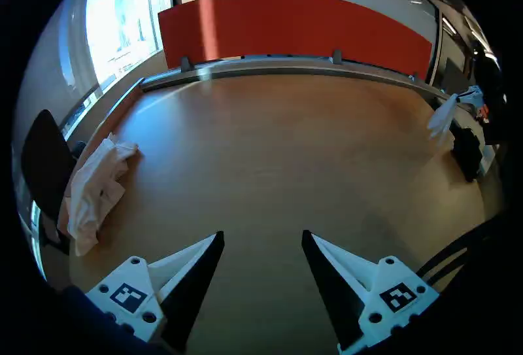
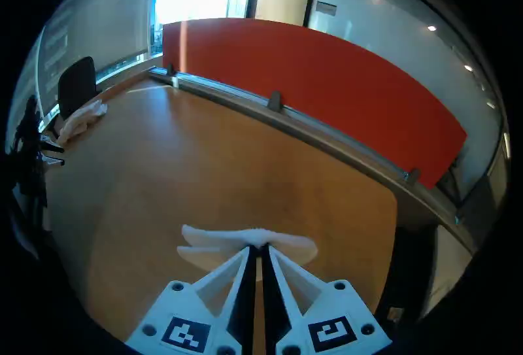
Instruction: Fold towel
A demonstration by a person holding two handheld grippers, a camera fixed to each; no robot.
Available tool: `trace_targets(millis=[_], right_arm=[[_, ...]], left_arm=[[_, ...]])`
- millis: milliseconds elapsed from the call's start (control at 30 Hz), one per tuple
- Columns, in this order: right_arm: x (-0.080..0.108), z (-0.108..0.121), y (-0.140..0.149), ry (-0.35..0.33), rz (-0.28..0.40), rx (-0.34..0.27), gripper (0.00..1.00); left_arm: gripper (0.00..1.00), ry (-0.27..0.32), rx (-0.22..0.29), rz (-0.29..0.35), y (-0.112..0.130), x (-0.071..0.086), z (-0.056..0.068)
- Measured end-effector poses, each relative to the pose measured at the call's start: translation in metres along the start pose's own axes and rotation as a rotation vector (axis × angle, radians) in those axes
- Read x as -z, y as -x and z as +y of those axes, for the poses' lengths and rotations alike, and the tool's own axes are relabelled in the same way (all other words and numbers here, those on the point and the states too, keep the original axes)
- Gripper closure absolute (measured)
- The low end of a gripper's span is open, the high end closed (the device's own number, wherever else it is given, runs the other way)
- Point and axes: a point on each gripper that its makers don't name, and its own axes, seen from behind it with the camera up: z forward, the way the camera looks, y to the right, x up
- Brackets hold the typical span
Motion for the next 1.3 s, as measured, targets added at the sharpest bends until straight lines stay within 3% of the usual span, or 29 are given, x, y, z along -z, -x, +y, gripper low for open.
trace_targets(millis=[467, 767, 1300], right_arm=[[-0.005, 0.001, 0.006, -0.007, -0.013, 0.0, 0.95], [-0.001, 0.001, 0.025, -0.011, -0.027, -0.013, 0.95], [0.016, -0.002, 0.102, -0.008, -0.129, -0.045, 0.95]], left_arm=[[0.12, -0.004, 0.0, -0.002, -0.002, -0.001, 0.0], [0.12, -0.002, -0.006, -0.003, -0.004, -0.003, 0.003], [0.12, 0.012, -0.027, -0.004, -0.008, -0.005, 0.011]])
